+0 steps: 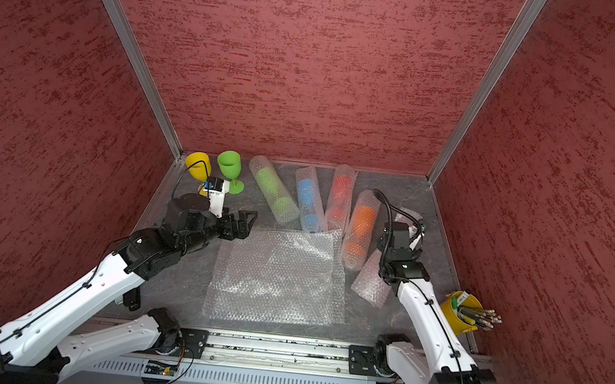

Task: Unpack wine glasses from bubble wrap
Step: Place the bubble wrap at the center of the board.

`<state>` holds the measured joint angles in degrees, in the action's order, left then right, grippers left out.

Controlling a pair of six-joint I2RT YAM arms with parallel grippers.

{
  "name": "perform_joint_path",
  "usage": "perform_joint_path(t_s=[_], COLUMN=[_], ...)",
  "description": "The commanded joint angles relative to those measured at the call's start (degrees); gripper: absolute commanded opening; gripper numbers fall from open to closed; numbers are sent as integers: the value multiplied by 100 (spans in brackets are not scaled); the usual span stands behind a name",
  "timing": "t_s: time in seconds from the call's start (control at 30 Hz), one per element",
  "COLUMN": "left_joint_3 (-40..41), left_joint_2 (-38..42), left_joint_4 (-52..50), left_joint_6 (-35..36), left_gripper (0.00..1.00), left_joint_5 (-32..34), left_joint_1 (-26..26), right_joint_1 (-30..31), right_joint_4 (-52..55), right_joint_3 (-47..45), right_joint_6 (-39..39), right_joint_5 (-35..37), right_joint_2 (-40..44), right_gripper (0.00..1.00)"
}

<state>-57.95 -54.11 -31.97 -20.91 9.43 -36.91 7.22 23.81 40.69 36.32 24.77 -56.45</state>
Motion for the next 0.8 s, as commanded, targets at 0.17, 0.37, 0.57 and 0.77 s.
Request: perform_joint_path(t_s=[0.17, 0.37, 0.57, 0.77], left_joint_3=[45, 50, 52, 39], left_joint_2=[-73, -122, -118, -153], left_joint_4=[46, 26, 0, 3], left_joint_6=[78, 80, 93, 111], left_gripper=[100, 100, 100, 100], left_joint_5=[167, 234, 304, 298], left_joint_1=[57, 62, 87, 96], right_joint_1=[135, 1594, 3370, 4250], right_joint_4=[870, 852, -623, -1901], right_joint_3=[1235, 2024, 1505, 930], right_joint_6=[-572, -84, 1331, 2476], right_joint_5=[-2094, -3432, -3060, -2092], right_joint_2=[300, -421, -1234, -2010], right_gripper=[71, 71, 71, 72])
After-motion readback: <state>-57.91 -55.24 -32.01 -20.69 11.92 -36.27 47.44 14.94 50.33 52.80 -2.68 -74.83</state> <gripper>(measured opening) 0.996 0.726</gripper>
